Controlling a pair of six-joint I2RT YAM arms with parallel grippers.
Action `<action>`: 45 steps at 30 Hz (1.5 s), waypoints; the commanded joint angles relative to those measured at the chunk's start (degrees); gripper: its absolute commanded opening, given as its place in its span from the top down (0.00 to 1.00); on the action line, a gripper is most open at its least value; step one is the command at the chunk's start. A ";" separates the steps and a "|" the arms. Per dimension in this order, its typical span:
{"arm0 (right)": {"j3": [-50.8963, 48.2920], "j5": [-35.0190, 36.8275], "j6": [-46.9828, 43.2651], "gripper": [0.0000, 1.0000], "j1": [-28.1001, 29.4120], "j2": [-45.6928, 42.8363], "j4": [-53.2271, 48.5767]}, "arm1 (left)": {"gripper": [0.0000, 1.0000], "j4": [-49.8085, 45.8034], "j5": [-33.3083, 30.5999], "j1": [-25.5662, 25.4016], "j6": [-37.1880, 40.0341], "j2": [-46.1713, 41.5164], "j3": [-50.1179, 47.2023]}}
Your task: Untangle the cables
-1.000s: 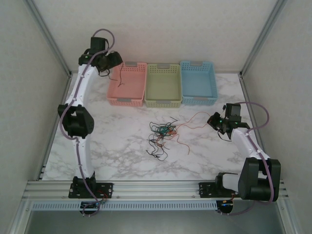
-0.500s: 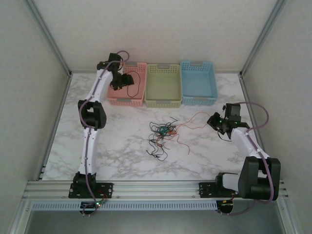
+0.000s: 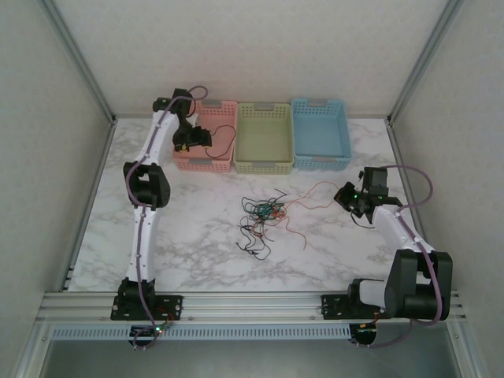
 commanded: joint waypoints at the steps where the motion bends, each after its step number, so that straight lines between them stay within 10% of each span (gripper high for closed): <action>1: -0.51 -1.15 0.62 1.00 0.25 0.74 0.59 | 0.25 -2.49 -5.12 1.15 0.98 -8.03 -1.93; 14: -0.59 -1.59 0.80 1.00 0.24 0.73 0.85 | 0.27 20.79 12.83 1.34 -7.94 -23.55 -20.71; 25: -0.42 -1.53 0.54 1.00 0.31 0.36 0.17 | 0.20 15.95 1.12 -9.99 11.82 -14.43 -5.49; 37: 0.20 -0.89 0.05 1.00 0.26 1.57 -0.38 | 0.17 13.93 -5.25 -11.57 19.60 -8.29 -3.80; 42: 0.24 -0.73 -0.07 1.00 0.24 1.80 -0.60 | 0.33 13.95 -4.47 -11.57 19.36 -8.69 -5.46; 45: 0.20 -0.75 -0.09 1.00 0.26 1.62 -0.56 | 0.64 14.68 -6.73 -11.53 18.61 -9.37 -5.49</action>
